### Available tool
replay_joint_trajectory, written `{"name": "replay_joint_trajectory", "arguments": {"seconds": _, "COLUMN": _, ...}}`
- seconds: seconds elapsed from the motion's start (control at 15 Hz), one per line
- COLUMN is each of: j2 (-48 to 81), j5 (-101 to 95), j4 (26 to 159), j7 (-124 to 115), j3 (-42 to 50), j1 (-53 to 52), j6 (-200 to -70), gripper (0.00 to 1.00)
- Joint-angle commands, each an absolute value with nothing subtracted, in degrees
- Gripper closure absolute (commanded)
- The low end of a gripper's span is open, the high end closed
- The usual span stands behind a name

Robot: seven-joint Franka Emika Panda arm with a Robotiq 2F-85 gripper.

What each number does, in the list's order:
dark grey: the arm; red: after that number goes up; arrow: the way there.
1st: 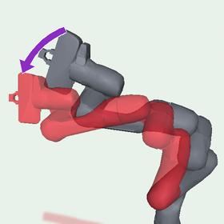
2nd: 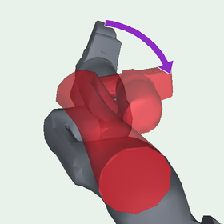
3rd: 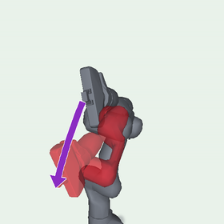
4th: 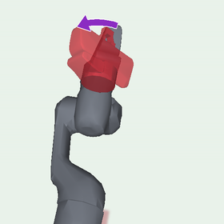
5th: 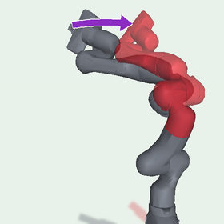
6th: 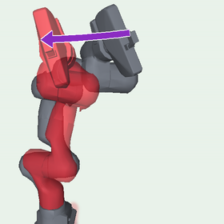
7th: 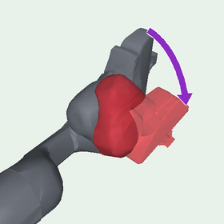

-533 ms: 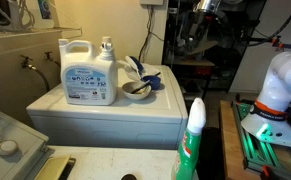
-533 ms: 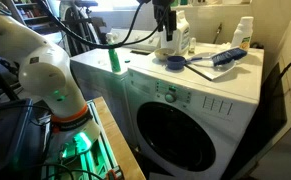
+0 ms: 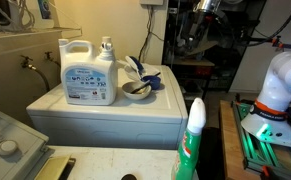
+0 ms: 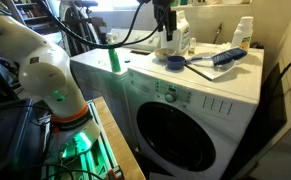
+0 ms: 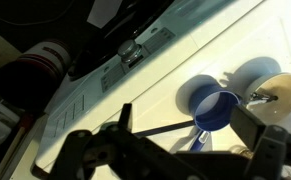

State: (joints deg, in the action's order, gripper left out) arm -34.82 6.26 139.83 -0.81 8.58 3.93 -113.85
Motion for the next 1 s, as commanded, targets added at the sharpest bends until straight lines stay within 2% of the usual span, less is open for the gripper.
{"name": "replay_joint_trajectory", "arguments": {"seconds": 0.0, "j2": -34.72, "j5": 6.72, "j4": 139.73, "j7": -0.40, "j3": 7.92, "j1": 4.75, "j6": -113.71, "gripper": 0.00}}
{"name": "replay_joint_trajectory", "arguments": {"seconds": 0.27, "j2": -32.72, "j5": 7.80, "j4": 138.31, "j7": -5.30, "j3": 5.72, "j1": 4.85, "j6": -118.32, "gripper": 0.00}}
{"name": "replay_joint_trajectory", "arguments": {"seconds": 0.67, "j2": -19.62, "j5": 0.08, "j4": 130.39, "j7": -11.53, "j3": -4.19, "j1": 4.44, "j6": -128.06, "gripper": 0.00}}
{"name": "replay_joint_trajectory", "arguments": {"seconds": 0.93, "j2": -11.00, "j5": -3.39, "j4": 123.53, "j7": -17.36, "j3": -3.70, "j1": 4.85, "j6": -126.74, "gripper": 0.00}}
